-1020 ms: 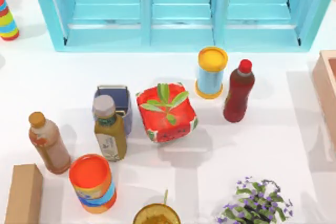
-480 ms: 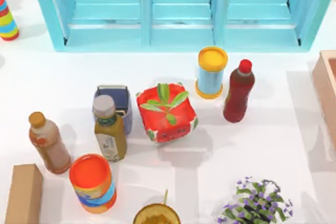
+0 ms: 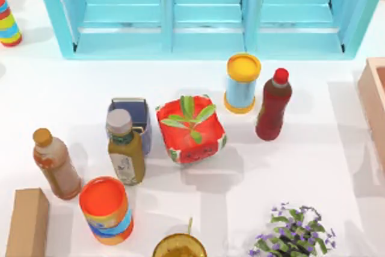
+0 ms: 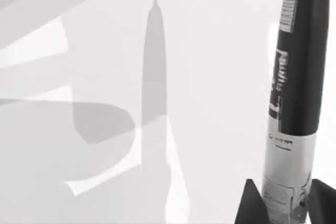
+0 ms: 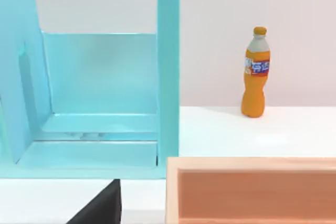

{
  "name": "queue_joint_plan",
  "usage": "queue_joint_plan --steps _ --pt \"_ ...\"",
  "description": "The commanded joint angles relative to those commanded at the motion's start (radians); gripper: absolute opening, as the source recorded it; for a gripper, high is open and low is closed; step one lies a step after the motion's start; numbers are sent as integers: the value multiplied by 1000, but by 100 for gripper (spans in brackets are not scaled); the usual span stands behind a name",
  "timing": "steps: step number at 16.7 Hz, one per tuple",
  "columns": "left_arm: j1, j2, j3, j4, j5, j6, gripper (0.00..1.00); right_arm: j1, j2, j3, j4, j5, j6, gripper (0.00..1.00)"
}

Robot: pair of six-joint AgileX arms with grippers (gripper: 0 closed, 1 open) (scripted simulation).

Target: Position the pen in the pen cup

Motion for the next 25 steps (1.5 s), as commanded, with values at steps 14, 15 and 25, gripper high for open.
queue_joint_plan --steps 14,15,25 --pt "185 -246 38 -389 5 248 0 0 0 0 0 0 0 100" --pt "175 -245 37 -371 -10 247 0 0 0 0 0 0 0 100" --pt "-274 -200 -49 291 -517 273 0 0 0 0 0 0 0 100"
